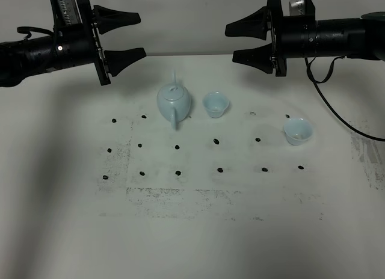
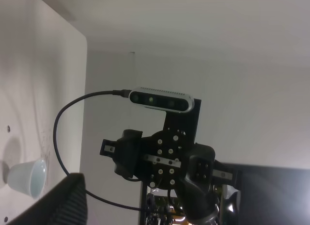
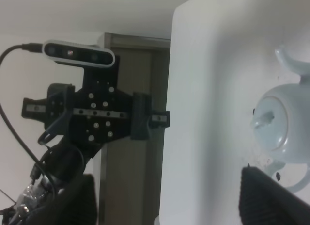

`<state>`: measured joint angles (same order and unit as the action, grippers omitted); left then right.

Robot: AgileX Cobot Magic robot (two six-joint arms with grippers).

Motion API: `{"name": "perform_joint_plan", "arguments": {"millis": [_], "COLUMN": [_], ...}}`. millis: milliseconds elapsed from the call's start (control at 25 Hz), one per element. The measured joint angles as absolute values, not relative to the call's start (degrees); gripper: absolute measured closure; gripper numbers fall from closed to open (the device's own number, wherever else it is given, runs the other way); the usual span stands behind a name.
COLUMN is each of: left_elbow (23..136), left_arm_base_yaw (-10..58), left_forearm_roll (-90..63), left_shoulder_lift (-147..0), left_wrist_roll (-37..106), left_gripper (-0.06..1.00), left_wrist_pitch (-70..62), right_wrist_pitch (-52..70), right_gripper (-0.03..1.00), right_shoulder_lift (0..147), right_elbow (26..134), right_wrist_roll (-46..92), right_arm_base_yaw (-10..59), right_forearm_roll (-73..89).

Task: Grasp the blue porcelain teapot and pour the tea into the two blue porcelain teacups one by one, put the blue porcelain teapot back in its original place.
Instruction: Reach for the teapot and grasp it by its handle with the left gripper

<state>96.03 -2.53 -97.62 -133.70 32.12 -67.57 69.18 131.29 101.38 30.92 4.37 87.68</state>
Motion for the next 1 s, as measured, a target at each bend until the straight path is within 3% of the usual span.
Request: {"name": "perform_joint_plan", "arguments": {"millis": [1000], "left_elbow": [96.0], "left_arm_base_yaw": [-2.5], "left_forearm_roll": [-97.5], "left_shoulder_lift": [-133.7], "left_wrist_roll": [32.1], "left_gripper": [0.31], "left_wrist_pitch": [-67.6], "right_wrist_pitch": [69.2], "right_gripper": [0.37], "right_shoulder_lift": [131.3], "right_elbow": [101.4], "right_wrist_roll": [31.6], "right_arm_base_yaw": [4.4], "right_forearm_roll": [86.8]}}
